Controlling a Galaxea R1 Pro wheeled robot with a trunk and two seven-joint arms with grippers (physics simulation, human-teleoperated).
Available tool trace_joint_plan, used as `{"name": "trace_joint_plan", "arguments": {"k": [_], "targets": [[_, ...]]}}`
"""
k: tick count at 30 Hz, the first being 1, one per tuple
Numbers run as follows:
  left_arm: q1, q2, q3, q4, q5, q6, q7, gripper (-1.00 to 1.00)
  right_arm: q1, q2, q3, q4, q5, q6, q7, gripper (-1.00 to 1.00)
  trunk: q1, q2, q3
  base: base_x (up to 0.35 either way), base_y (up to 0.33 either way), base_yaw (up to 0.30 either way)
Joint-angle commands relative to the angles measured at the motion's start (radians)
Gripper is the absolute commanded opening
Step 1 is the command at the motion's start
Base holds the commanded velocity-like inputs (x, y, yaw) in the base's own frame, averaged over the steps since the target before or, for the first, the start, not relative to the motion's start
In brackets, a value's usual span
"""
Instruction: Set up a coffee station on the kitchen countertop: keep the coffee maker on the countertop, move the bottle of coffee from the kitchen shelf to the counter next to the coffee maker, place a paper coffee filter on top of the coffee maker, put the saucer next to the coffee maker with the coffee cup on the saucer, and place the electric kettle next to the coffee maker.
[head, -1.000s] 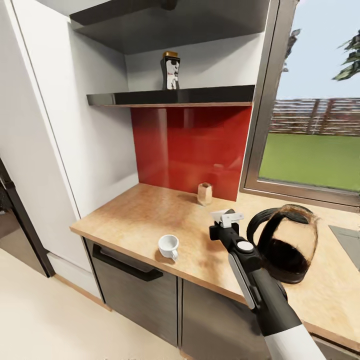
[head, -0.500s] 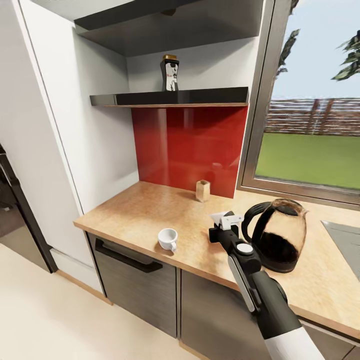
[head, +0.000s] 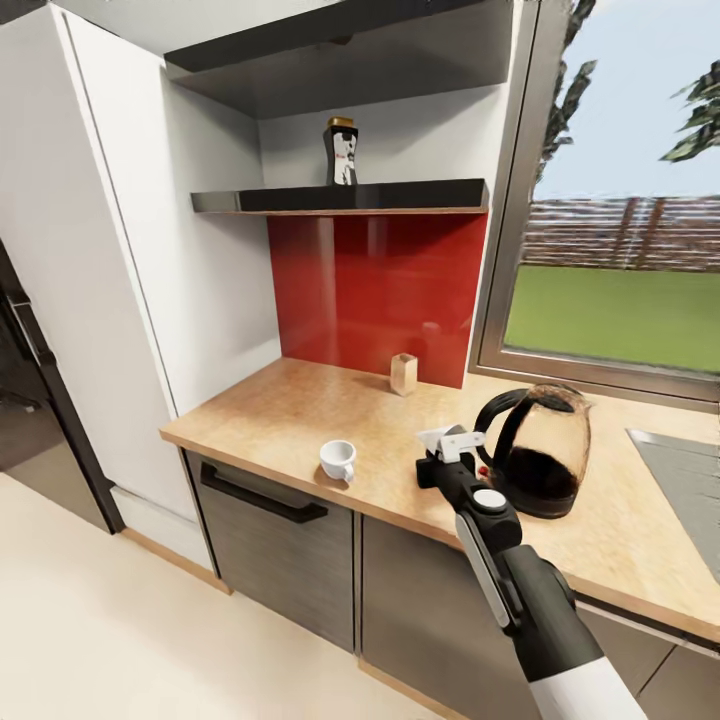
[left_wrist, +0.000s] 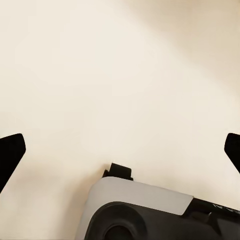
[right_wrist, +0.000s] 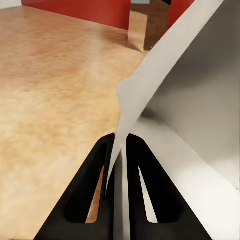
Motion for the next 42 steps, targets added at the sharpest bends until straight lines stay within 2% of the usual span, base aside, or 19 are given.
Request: {"name": "trace_joint_plan", "arguments": {"k": [1, 8, 17, 30, 42], "targets": [[0.0, -0.001, 0.003, -0.002, 0.0, -0.001, -0.001, 1.0, 0.0, 0.0, 0.002, -0.001, -0.003, 0.005, 0.002, -1.0, 0.0, -0.001, -0.001, -0.021, 0.0, 0.0], [0.0, -0.001, 0.003, -0.002, 0.0, -0.001, -0.001, 1.0, 0.002, 0.0, 0.002, -0.001, 0.001, 0.005, 0.046, -1.0, 0.0, -0.001, -0.001, -0.006, 0.0, 0.0], [0.0, -0.001, 0.003, -0.002, 0.0, -0.001, -0.001, 1.0, 0.002, 0.001, 0.003, -0.007, 0.001, 0.005, 0.05, -1.0, 0.0, -0.001, -0.001, -0.001, 0.0, 0.0], [0.0, -0.001, 0.003, -0.002, 0.0, -0.001, -0.001, 1.0, 0.002, 0.001, 0.003, -0.007, 0.001, 0.005, 0.05, -1.0, 0.0, -0.001, -0.001, -0.194, -0.025, 0.0], [0.0, -0.001, 0.003, -0.003, 0.0, -0.001, -0.001, 1.0, 0.002, 0.001, 0.003, -0.007, 0.001, 0.005, 0.051, -1.0, 0.0, -0.001, -0.001, -0.02, 0.0, 0.0]]}}
